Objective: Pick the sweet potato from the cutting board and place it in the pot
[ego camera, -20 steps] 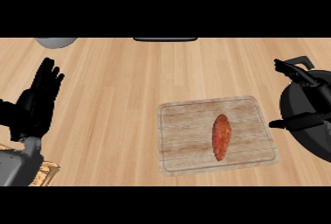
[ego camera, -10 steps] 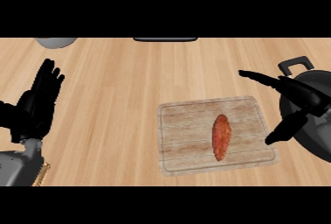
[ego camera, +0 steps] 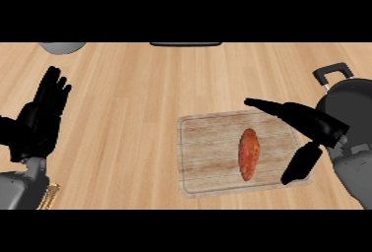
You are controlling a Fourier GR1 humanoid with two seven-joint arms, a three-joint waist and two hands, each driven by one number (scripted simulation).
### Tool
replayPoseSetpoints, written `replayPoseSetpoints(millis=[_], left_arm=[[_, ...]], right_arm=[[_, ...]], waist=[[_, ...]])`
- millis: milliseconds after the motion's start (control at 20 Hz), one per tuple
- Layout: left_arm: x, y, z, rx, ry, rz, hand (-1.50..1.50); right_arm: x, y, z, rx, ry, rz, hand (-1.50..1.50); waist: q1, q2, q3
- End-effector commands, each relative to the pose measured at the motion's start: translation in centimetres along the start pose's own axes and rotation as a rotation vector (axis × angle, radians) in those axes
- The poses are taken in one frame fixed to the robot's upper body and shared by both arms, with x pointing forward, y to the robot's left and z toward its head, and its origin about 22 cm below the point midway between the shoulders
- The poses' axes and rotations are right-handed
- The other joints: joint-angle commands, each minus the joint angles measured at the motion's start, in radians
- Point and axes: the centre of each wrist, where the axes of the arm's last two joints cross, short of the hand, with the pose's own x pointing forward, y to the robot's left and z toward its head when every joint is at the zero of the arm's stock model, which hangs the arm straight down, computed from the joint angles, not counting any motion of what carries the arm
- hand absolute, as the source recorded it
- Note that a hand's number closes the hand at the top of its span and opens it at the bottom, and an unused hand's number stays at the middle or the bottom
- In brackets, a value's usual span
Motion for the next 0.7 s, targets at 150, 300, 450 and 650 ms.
replayPoseSetpoints(millis=[150,300,450,650], left_arm=[[-0.6,0.6,0.4,-0.005,0.008,0.003,0.0],[-1.4,0.5,-1.1,-0.014,-0.004,0.01,0.0],[-0.7,-0.7,-2.0,-0.018,-0.014,-0.014,0.0],[-0.5,1.4,0.1,-0.009,-0.003,-0.01,0.0]], right_arm=[[1.2,3.5,-0.4,0.031,0.059,0.019,-1.5],[1.6,3.5,-0.1,0.031,0.118,0.046,-1.5],[0.8,2.8,-2.1,0.029,0.134,0.078,-1.5],[-1.1,4.8,-2.4,0.029,0.136,0.052,-1.5]], waist=[[0.002,0.002,0.0],[-0.002,0.002,0.0],[0.001,0.003,0.0],[0.004,0.002,0.0]])
